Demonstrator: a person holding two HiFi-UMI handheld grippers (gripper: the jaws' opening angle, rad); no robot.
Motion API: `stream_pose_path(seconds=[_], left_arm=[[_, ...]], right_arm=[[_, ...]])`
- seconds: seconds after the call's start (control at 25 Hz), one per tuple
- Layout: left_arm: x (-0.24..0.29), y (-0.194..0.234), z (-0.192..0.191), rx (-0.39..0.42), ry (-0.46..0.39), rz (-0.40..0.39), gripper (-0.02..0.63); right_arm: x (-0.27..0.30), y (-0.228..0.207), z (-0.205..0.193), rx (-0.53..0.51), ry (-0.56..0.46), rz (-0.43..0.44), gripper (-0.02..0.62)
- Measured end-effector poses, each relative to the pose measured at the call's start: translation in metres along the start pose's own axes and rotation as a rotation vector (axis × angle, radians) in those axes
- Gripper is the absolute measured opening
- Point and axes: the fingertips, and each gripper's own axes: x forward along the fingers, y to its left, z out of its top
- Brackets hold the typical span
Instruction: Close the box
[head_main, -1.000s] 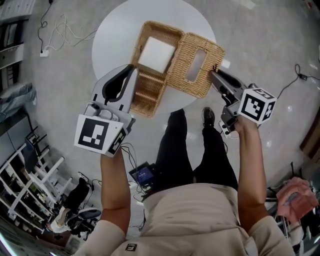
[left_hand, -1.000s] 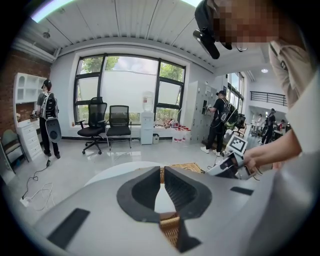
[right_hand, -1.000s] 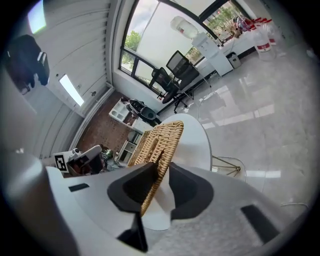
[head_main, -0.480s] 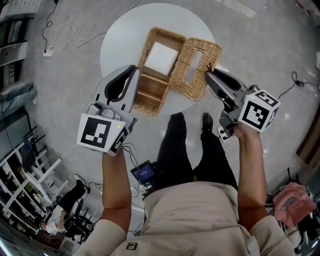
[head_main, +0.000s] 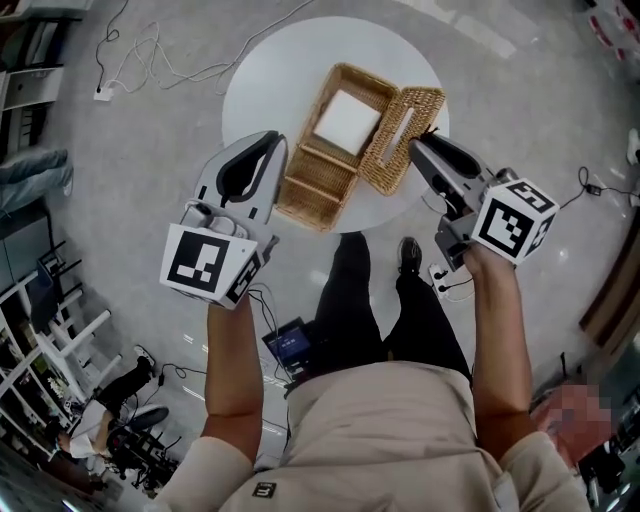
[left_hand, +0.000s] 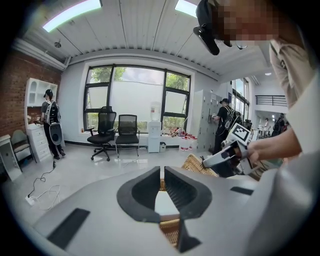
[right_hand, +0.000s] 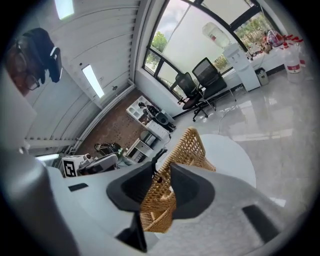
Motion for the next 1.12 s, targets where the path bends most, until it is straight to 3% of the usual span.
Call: stream_pose_path(seconds=[0.36,0.72,1.12], left_arm=[[-0.024,0.039,-0.001,-0.034,-0.024,0.035,0.021],[-0.033,0.057,-0.006,-0.051,-0.032,0.069,0.021],[-0.052,0.079,0.001,-0.059,-0.056,0.109,0.021]], right_arm=[[0.048,0.031,0.012,-0.066,0.003,-0.025,0.117],[0.077,0.036,0.012,-0.115,0.014,-0.032,0.124],[0.111,0.037,0.008,-0.217,0.087,-0.101,0.123]])
